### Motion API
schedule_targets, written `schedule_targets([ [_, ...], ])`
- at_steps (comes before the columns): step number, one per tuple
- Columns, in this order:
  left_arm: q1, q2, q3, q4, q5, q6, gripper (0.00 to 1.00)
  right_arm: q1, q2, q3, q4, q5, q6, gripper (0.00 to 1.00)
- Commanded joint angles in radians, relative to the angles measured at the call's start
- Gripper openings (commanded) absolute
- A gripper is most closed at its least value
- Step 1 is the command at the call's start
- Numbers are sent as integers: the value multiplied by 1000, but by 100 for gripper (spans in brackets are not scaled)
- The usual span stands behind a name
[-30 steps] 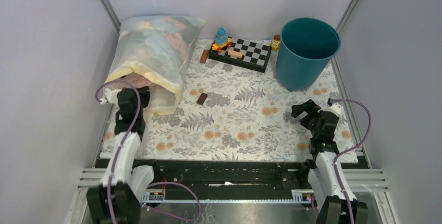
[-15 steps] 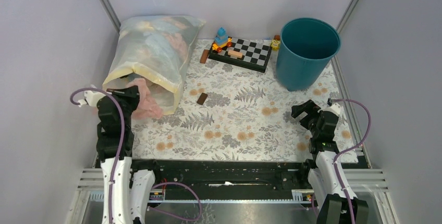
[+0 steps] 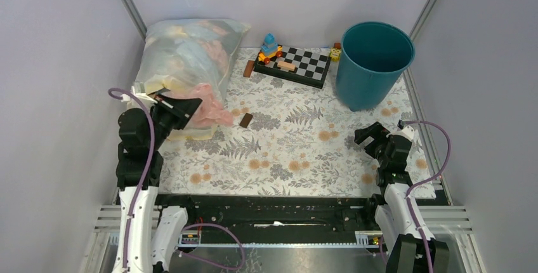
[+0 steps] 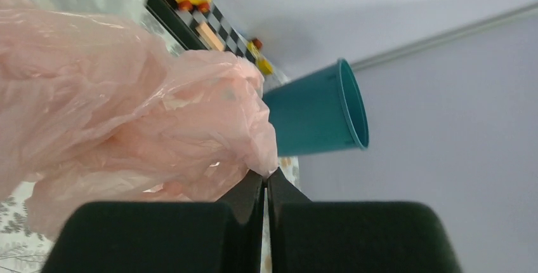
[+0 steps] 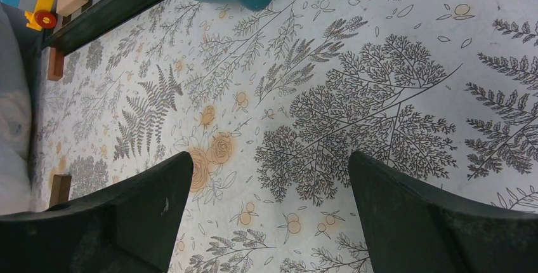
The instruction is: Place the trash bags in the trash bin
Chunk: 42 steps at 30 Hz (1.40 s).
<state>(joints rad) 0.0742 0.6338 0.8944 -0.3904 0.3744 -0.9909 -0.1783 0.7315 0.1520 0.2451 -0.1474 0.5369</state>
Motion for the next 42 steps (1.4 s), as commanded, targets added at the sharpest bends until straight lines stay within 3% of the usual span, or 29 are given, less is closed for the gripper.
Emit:
schedule_targets([
  [1,-100,8,-27,132,73,-27,0,4,5,11,43,5,-1,100],
  [6,-404,148,-5,153,-40,8,0,5,4,12,42,3,-2,100],
  [11,-850,250,86,154,-344,66,0,5,-1,7,60,-26,-13,98],
  [14,-1004,366,153,156,-424,125,0,10,19,5,105,-100,-25,96],
  [18,-1016,547,248,149,-413,212,0,63,27,4,146,-139,-51,92],
  [19,-1016,593,269,146,-412,248,4,88,27,4,156,-139,-60,92],
  [20,-1016,636,284,142,-412,284,13,113,28,4,167,-141,-68,92],
  [21,-1017,676,293,139,-406,321,30,142,30,6,178,-142,-78,93],
  [23,-1017,752,307,133,-392,394,78,188,41,11,193,-140,-92,93],
  [24,-1016,787,317,113,-415,426,89,214,52,16,197,-138,-96,93],
  [25,-1017,815,324,93,-449,448,92,228,63,21,198,-138,-100,93],
  [30,-1016,812,266,125,-604,518,90,276,102,34,213,-154,-114,89],
  [35,-1003,763,139,249,-720,535,78,350,141,51,240,-173,-138,81],
  [38,-978,752,54,373,-659,545,73,384,189,67,255,-195,-142,77],
  [42,-918,763,-29,517,-534,537,73,432,200,74,276,-223,-157,74],
])
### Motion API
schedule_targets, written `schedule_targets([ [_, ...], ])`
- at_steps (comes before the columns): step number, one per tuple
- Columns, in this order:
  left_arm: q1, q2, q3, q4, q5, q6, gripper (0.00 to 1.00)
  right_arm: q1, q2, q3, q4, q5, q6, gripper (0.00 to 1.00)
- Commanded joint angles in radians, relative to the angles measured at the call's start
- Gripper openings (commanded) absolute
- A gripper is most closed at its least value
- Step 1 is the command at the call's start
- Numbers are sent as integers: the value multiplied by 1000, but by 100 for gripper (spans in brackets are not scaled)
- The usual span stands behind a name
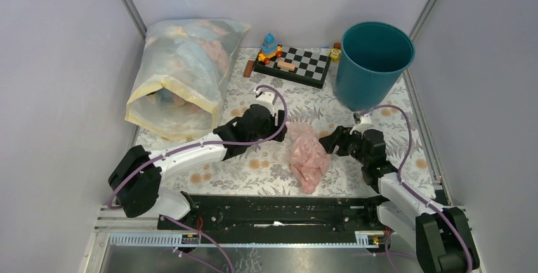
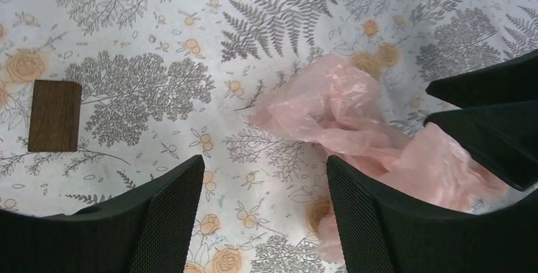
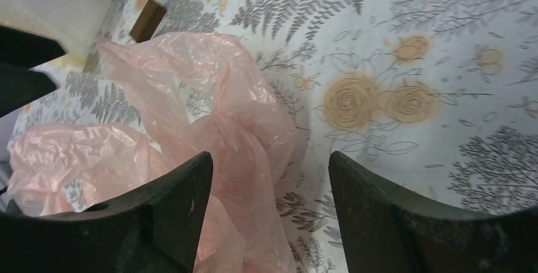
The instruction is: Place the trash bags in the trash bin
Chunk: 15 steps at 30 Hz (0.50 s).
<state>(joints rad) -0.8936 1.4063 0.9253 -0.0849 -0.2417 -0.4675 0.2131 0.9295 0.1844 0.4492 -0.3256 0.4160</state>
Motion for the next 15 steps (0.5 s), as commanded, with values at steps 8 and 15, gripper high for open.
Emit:
schedule_targets([
  [8,168,48,-121,364,270,-77,80,114,-16,24,135,-132,-46,71],
  [15,186,111,-149,423,349,-99,83,157,39,53,118,-117,-70,70],
])
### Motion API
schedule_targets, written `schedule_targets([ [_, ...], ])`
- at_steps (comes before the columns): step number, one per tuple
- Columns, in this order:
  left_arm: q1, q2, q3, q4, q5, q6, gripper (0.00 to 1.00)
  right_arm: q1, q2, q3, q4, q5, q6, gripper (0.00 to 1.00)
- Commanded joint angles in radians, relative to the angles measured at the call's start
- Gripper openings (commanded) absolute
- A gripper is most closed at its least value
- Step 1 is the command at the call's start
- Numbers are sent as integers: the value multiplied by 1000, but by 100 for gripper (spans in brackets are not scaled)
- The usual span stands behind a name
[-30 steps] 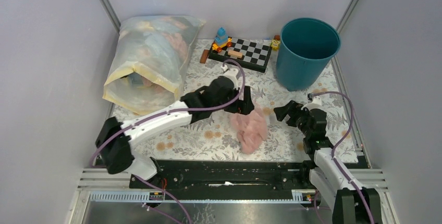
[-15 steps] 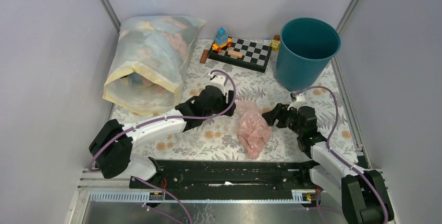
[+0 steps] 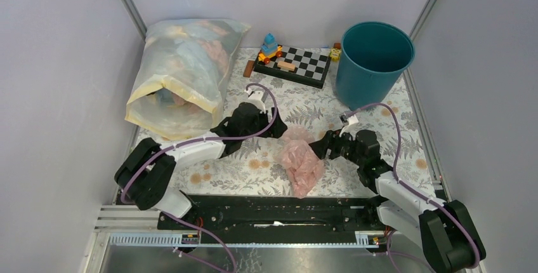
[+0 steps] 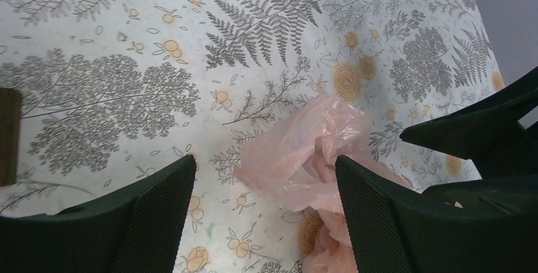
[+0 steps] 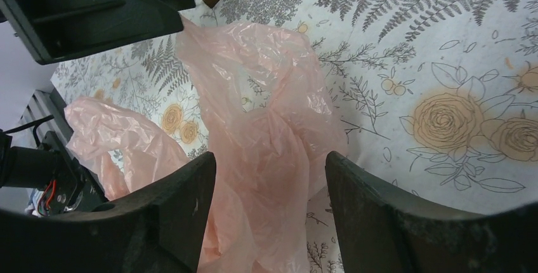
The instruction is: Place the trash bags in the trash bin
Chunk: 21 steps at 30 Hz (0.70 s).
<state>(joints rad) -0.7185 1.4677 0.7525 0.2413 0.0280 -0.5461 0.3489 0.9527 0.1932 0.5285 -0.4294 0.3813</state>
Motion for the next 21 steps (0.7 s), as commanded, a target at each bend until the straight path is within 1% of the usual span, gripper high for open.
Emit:
schedule_targets([
  [1,13,72,34,92,87,-24,81,24,17,44,38,-11,-36,70],
  [7,17,165,80,40,112,-41,65,30,24,52,27,1,-41,71],
  [8,19,188,91,35,132,-44,59,29,20,52,21,6,-41,71],
  [9,21,208,105,20,150,-49,45,31,16,52,15,14,-41,74],
  [11,22,230,128,0,165,-48,9,31,1,51,-6,52,-39,80],
  [12,23,226,130,-13,140,-47,0,32,-8,50,-19,80,-36,82],
  [15,27,145,74,-2,10,-48,0,31,-38,55,-71,190,-23,90],
  [17,28,58,3,16,-104,-48,0,30,-50,88,-141,264,11,93],
  [19,28,-40,-67,47,-206,-54,0,29,-62,153,-260,314,87,94],
  [21,29,-146,-138,109,-252,-66,0,31,-73,236,-384,305,154,95],
])
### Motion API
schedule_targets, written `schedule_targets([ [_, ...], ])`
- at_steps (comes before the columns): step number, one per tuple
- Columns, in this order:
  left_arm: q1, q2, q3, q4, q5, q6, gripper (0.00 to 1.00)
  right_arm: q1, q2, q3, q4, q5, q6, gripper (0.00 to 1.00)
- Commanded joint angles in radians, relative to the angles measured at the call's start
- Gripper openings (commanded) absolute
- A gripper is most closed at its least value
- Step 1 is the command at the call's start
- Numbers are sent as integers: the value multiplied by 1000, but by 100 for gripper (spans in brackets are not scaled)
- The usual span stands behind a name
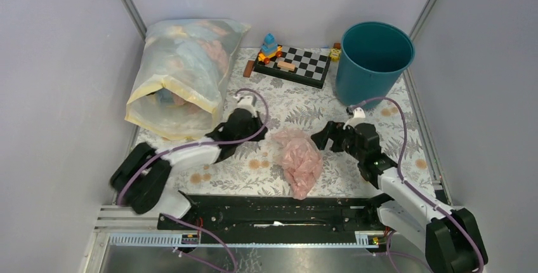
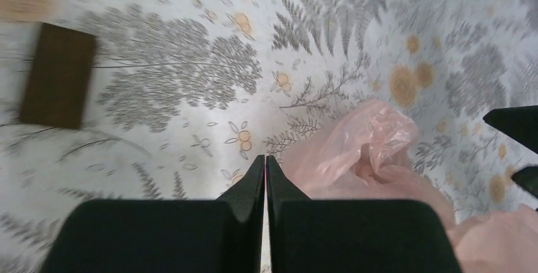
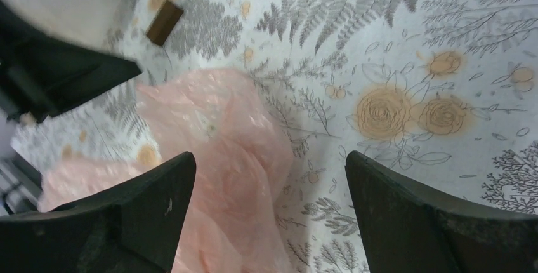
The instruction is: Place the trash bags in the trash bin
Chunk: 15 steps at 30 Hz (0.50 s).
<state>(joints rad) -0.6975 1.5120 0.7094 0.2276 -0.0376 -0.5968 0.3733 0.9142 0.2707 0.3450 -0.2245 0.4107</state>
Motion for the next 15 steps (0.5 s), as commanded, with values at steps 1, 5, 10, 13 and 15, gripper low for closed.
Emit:
schedule_targets([
  [1,7,-226,-128,166,-187,-23,0,6,-44,203,-253,98,164,96],
  [5,6,-295,-211,296,-137,-39,0,7,-64,357,-429,33,306,95],
  [10,6,-257,-184,276,-100,-40,3,47,-26,500,-636,54,386,93],
  [13,6,-214,-159,278,-32,-27,13,107,-32,522,-729,211,533,99],
  [15,6,-196,-154,293,-3,-27,24,147,-52,504,-759,301,661,100],
])
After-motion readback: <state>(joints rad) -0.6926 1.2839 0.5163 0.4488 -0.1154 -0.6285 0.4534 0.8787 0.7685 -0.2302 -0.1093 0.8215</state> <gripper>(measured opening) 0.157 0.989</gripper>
